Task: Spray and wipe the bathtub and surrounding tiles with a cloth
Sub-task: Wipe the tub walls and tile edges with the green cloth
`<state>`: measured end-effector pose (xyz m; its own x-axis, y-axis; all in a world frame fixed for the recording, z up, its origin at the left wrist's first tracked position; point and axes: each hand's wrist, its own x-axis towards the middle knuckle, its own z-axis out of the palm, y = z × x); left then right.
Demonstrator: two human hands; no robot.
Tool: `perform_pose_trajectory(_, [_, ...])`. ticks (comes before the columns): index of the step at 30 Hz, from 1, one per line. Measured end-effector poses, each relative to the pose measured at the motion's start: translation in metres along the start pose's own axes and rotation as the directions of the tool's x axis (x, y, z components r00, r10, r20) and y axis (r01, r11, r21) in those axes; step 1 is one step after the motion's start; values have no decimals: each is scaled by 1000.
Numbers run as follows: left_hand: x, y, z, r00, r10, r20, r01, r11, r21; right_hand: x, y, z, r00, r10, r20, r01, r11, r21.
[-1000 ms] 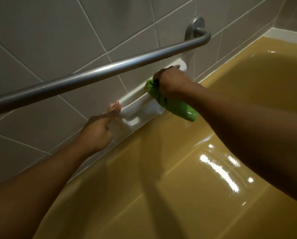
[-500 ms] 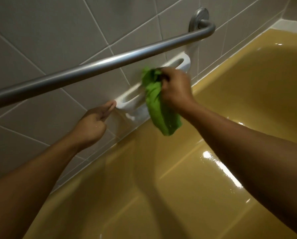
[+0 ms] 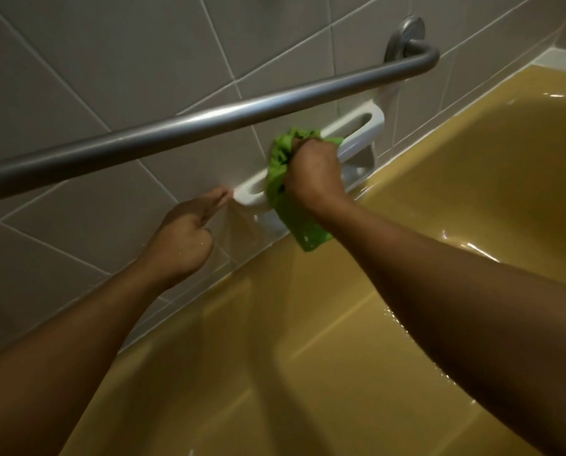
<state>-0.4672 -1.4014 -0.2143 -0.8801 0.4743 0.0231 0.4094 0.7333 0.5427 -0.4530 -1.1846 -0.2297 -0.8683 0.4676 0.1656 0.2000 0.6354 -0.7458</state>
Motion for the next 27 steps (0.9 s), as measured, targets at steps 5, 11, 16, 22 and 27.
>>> perform_pose_trajectory(5, [-11,5,-10,992,4,-126,-18,994,-111,-49,-27,34,973,-209,95,211,978,-9])
perform_pose_trajectory(11, [-8,4,-20,992,53,-113,-56,998,-23,-73,-9,35,851,-485,202,487,872,43])
perform_pose_trajectory(16, [11,8,-10,964,202,175,-253,902,351,-109,42,26,902,-378,209,340,920,193])
perform_pose_trajectory(22, [44,18,8,906,231,353,-366,848,383,-94,112,1,991,-12,133,-16,978,206])
perform_pose_trajectory(27, [47,4,15,875,327,356,-450,821,352,-34,135,-8,988,147,-44,-112,889,444])
